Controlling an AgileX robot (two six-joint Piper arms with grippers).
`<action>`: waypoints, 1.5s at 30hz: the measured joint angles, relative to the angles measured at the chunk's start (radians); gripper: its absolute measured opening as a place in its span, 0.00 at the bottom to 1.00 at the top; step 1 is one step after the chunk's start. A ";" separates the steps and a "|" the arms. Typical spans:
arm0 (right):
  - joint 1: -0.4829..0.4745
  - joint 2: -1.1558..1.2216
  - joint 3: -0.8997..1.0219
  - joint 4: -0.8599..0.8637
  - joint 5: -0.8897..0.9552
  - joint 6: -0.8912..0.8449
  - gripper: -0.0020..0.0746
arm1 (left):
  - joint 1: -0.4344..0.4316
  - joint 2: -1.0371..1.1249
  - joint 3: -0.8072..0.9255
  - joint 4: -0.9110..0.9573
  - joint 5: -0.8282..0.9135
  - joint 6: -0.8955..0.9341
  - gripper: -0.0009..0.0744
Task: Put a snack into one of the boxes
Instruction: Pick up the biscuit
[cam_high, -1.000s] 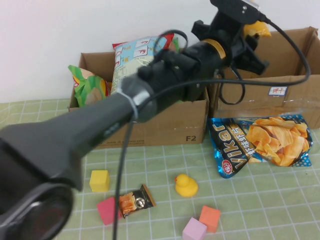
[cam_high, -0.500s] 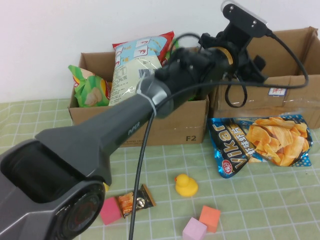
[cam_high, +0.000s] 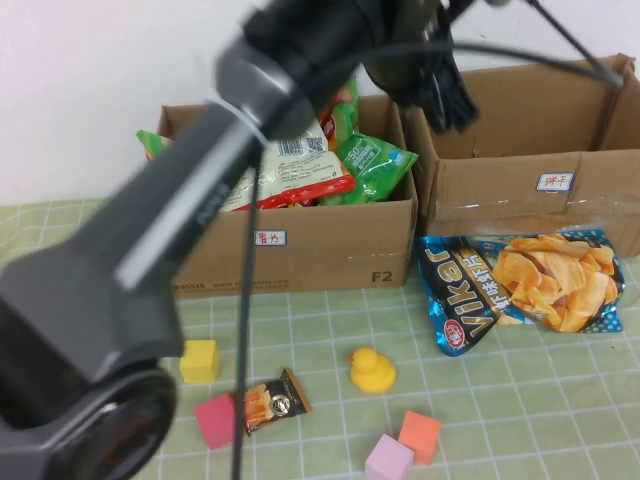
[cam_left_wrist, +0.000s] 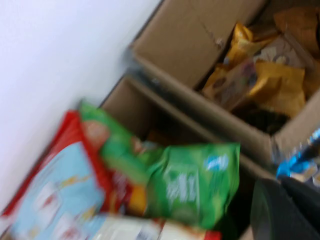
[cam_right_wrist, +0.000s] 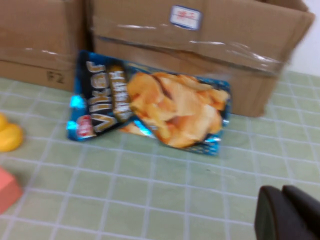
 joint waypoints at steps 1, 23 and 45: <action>0.006 0.000 0.000 0.021 0.002 -0.021 0.02 | 0.000 -0.025 -0.004 0.002 0.031 0.009 0.02; 0.075 0.169 -0.044 0.542 0.233 -0.568 0.02 | -0.002 -0.577 0.776 0.036 0.072 -0.005 0.01; 0.075 0.588 -0.291 0.537 0.167 -0.557 0.02 | -0.002 -0.665 1.620 -0.007 -0.614 -0.283 0.01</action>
